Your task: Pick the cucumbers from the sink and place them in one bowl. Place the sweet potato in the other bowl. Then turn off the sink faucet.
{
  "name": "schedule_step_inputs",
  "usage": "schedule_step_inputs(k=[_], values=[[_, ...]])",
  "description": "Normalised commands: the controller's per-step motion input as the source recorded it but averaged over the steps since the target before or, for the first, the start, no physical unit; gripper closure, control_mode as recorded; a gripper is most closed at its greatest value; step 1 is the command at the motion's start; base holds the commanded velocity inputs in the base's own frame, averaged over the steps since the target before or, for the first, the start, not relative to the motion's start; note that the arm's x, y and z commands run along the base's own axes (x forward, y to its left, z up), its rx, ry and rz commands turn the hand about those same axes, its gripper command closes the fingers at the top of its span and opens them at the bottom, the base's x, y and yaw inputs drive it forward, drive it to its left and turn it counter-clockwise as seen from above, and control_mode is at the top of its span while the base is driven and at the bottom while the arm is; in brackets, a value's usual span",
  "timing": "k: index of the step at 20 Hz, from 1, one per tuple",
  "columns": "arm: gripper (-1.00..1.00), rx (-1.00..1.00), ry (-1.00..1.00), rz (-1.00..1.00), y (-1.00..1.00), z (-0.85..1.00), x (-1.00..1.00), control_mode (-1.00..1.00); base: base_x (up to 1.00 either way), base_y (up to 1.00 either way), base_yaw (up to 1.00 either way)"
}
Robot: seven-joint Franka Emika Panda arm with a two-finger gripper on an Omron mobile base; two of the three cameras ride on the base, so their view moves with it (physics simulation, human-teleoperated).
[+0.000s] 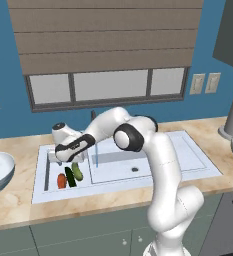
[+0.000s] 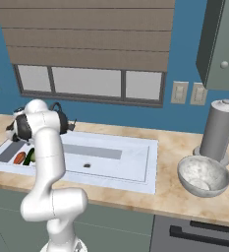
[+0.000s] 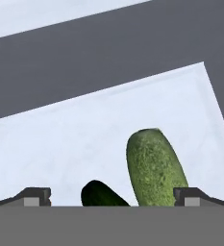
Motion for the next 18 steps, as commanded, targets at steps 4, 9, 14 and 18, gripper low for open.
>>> schedule_step_inputs(k=[4,9,14,18], values=[[-1.0,0.0,0.0,0.0,0.08,-0.26,0.0,-1.0,0.0,0.0,0.0],[-1.0,0.0,0.0,-0.01,0.0,-0.26,-0.11,-1.0,0.0,0.0,0.0],[-1.0,0.0,0.0,-0.06,-0.2,-0.22,-0.26,-1.0,0.0,0.0,0.0],[-1.0,0.0,0.0,-0.07,-0.36,-0.14,-0.16,-1.0,0.0,0.0,0.0]])
